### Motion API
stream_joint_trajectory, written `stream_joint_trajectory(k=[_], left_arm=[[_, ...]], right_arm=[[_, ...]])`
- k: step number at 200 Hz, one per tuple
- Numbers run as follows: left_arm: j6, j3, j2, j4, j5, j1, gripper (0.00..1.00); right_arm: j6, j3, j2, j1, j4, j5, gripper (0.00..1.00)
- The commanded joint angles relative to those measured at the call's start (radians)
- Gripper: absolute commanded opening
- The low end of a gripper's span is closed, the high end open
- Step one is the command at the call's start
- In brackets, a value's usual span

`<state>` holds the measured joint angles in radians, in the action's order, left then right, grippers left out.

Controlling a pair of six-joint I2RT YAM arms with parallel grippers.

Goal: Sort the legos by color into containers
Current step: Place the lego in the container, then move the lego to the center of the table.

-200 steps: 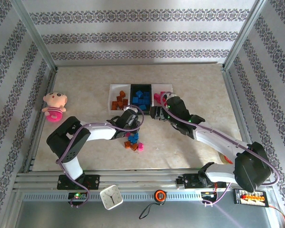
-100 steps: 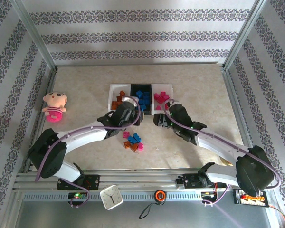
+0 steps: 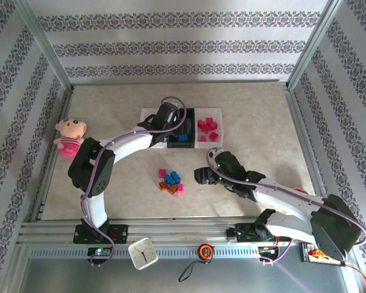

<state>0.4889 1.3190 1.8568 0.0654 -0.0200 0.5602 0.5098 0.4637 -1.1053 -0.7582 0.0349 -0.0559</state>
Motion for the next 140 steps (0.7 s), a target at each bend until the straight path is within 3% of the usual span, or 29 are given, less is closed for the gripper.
stream_joint_trajectory(k=[1, 27, 98, 140], left_arm=[[-0.009, 0.033, -0.103, 0.034, -0.029, -0.014, 0.77], [0.005, -0.069, -0.279, 0.006, -0.047, -0.014, 0.82], [0.089, -0.588, -0.82, 0.01, -0.053, 0.016, 0.87], [0.156, -0.761, -1.009, 0.054, -0.068, 0.025, 0.87]], right_arm=[[-0.046, 0.004, -0.047, -0.046, -0.078, -0.058, 0.82], [-0.06, 0.086, -0.201, -0.093, -0.109, -0.079, 0.79], [-0.057, 0.276, -0.513, -0.113, -0.122, -0.086, 0.65], [0.007, 0.22, -0.471, -0.064, -0.053, 0.043, 0.57]])
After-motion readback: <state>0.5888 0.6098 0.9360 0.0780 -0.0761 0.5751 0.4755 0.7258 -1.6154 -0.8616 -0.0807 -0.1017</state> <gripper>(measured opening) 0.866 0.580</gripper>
